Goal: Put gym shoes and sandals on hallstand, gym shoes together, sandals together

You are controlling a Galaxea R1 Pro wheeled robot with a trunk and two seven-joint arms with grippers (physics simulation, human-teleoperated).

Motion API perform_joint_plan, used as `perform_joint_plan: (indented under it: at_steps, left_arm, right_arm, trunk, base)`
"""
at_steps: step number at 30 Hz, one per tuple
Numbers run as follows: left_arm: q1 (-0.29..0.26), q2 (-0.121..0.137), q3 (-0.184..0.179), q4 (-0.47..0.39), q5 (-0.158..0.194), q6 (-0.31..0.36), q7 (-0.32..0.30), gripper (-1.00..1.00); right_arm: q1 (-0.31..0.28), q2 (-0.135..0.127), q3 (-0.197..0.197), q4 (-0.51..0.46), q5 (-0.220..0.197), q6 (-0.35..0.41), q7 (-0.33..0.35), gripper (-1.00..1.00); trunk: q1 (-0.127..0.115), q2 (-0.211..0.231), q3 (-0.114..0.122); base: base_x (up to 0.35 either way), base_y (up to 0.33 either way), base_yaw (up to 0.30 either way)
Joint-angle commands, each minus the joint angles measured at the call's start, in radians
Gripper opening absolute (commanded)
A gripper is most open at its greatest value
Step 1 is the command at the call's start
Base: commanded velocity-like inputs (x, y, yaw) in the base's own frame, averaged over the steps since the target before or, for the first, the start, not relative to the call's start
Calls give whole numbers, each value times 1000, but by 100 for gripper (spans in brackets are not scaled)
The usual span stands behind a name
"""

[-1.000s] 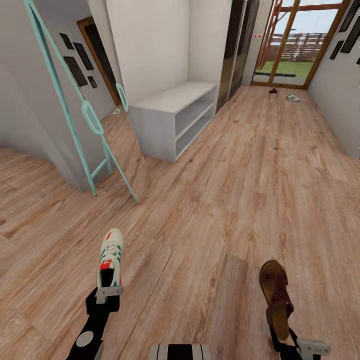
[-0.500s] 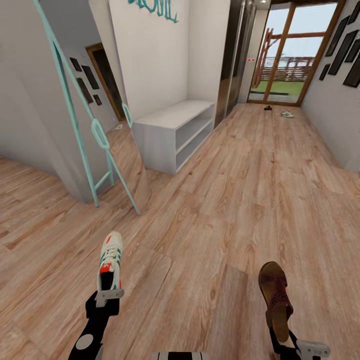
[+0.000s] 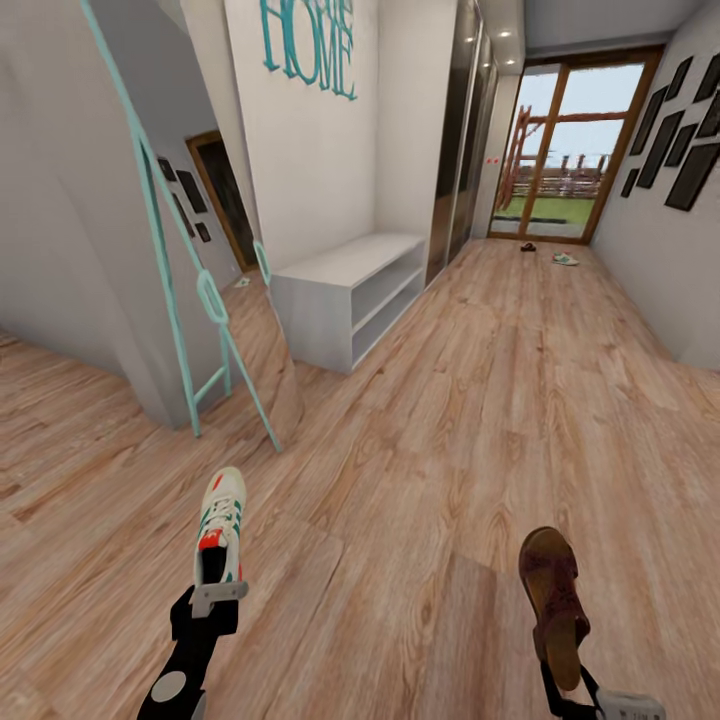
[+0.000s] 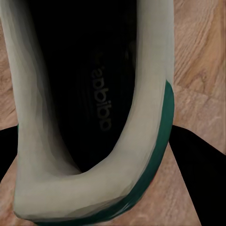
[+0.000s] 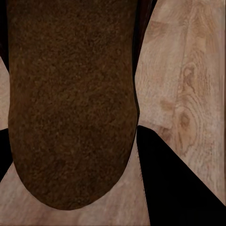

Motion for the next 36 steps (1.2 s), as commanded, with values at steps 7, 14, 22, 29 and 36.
perform_joint_plan:
  at_steps: [7, 14, 22, 29, 36]
  left_arm:
    - [-1, -1, 4, 17, -10, -3, 2, -100]
    - [0, 0, 4, 18, -10, -3, 2, -100]
    - [-1, 0, 4, 18, -10, -4, 2, -100]
    - [1, -7, 1, 18, -11, -7, 2, -100]
    - [1, -9, 1, 18, -8, -6, 46, -100]
  right_arm:
    - [0, 0, -3, 47, -9, -99, 12, -100]
    - [0, -1, -5, 49, -13, -103, 9, -100]
    - [-1, 0, -6, 48, -17, -103, 7, -100]
    - [0, 25, -4, 49, -12, -106, 5, -100]
    - [-1, 37, -4, 51, -9, -106, 7, -100]
  trunk:
    - [-10, 15, 36]
    - [-37, 64, 66]
    - [-60, 106, 85]
    - [-60, 106, 85]
    - [-60, 106, 84]
  base:
    - [0, 0, 0]
    - [0, 0, 0]
    - [0, 0, 0]
    - [0, 0, 142]
    - [-152, 5, 272]
